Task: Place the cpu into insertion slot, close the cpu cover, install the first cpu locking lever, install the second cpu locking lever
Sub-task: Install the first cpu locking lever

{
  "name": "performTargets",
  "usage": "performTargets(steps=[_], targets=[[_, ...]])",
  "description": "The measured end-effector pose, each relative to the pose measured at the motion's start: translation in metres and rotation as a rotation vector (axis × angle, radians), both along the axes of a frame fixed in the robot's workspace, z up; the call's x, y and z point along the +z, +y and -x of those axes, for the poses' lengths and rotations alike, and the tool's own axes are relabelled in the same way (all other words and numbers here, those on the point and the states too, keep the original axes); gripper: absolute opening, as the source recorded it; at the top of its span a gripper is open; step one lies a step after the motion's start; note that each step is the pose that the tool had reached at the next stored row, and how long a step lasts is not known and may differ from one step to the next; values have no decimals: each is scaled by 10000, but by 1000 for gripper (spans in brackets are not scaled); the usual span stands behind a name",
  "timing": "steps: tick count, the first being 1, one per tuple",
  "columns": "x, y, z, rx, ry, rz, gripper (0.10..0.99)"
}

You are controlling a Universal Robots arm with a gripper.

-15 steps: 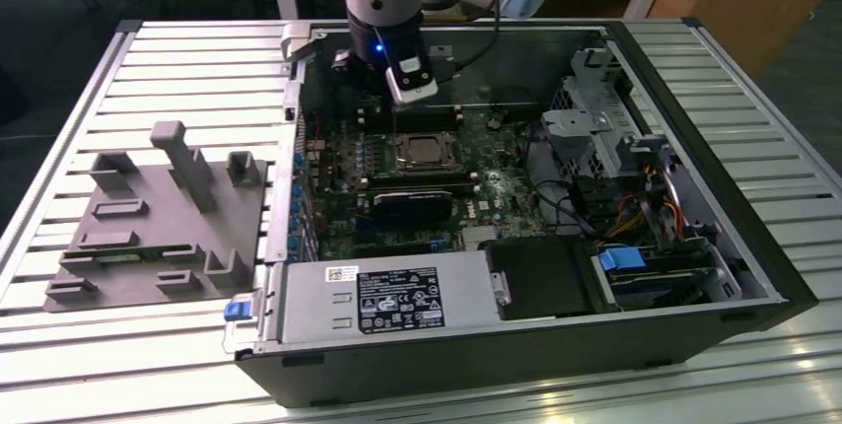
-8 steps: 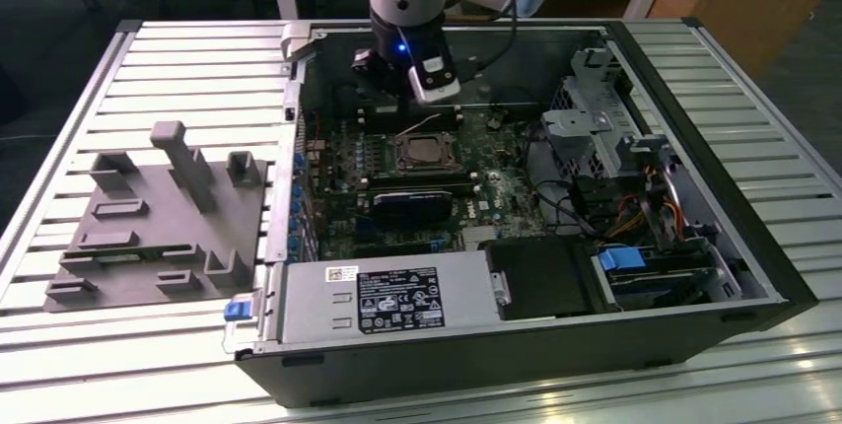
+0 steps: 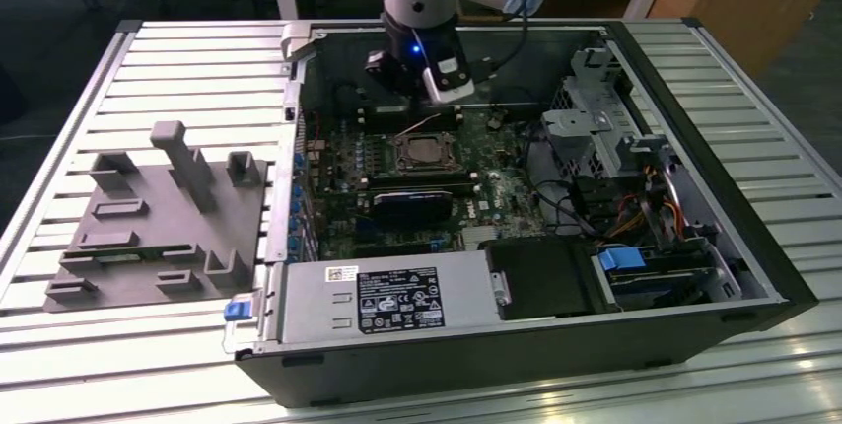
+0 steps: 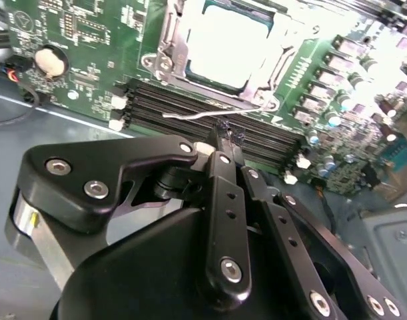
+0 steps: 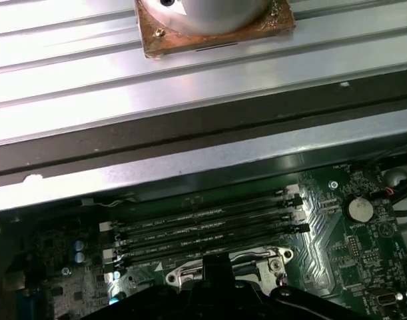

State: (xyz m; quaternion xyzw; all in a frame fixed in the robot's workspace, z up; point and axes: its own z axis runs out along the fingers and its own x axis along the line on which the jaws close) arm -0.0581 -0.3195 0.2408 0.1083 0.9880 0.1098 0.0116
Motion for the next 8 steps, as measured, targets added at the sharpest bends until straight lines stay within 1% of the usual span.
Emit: performTargets(steps=[1, 3, 6, 8], targets=[[-5, 0, 0, 1, -69, -1, 102], [-12, 1, 0, 5, -235, -1, 102], [-22, 1, 0, 17, -514, -1, 102], [-26, 1, -1, 22, -723, -4, 102]])
